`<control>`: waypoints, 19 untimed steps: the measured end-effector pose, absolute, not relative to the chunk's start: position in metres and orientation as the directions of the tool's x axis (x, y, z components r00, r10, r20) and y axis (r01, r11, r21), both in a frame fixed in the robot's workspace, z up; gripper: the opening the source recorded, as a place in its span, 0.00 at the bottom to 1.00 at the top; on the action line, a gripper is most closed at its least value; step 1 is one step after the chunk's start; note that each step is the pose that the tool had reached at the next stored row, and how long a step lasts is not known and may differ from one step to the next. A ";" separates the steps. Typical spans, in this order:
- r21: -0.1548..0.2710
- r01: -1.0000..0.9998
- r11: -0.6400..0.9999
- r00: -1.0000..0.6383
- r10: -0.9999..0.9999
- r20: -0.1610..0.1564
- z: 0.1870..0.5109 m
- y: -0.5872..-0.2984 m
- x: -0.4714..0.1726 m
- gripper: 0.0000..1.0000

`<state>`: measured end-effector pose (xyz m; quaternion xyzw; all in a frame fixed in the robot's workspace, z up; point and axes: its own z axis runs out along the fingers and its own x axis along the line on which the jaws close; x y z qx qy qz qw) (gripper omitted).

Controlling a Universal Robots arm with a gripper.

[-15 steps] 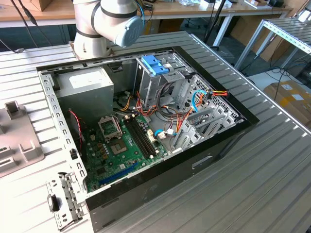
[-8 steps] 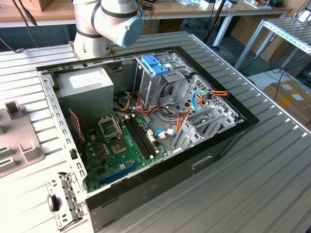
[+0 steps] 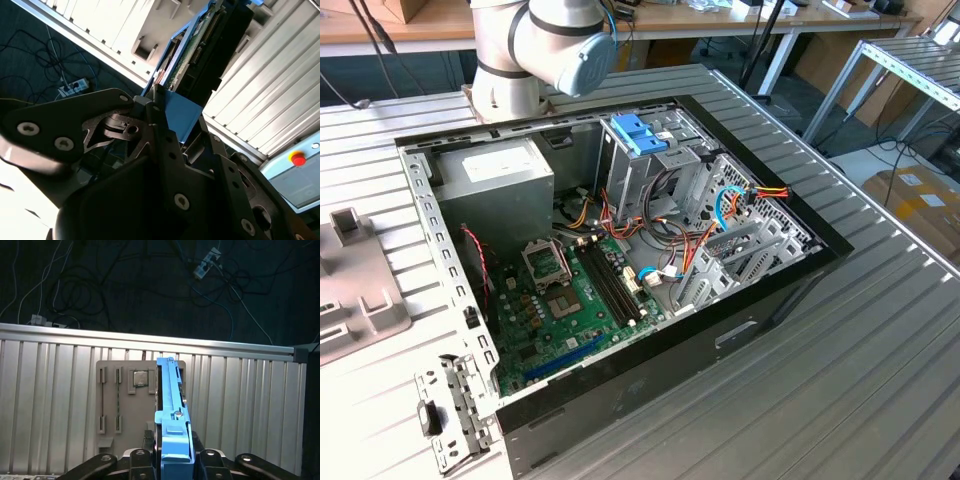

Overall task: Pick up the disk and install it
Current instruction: 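Pick up the disk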

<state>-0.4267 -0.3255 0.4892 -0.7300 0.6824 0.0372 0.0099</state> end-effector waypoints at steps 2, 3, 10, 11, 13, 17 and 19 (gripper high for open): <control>0.036 -0.997 -0.069 0.066 -0.996 -0.068 0.489 -0.325 -0.425 0.37; 0.036 -0.997 -0.069 0.066 -0.996 -0.068 0.489 -0.326 -0.424 0.37; 0.036 -0.997 -0.069 0.066 -0.996 -0.068 0.489 -0.326 -0.414 0.37; 0.036 -0.997 -0.069 0.066 -0.996 -0.068 0.489 -0.326 -0.413 0.37; 0.036 -0.997 -0.069 0.066 -0.996 -0.068 0.489 -0.326 -0.410 0.37; 0.036 -0.997 -0.069 0.066 -0.996 -0.068 0.489 -0.326 -0.402 0.37; 0.036 -0.997 -0.069 0.066 -0.996 -0.068 0.489 -0.326 -0.399 0.37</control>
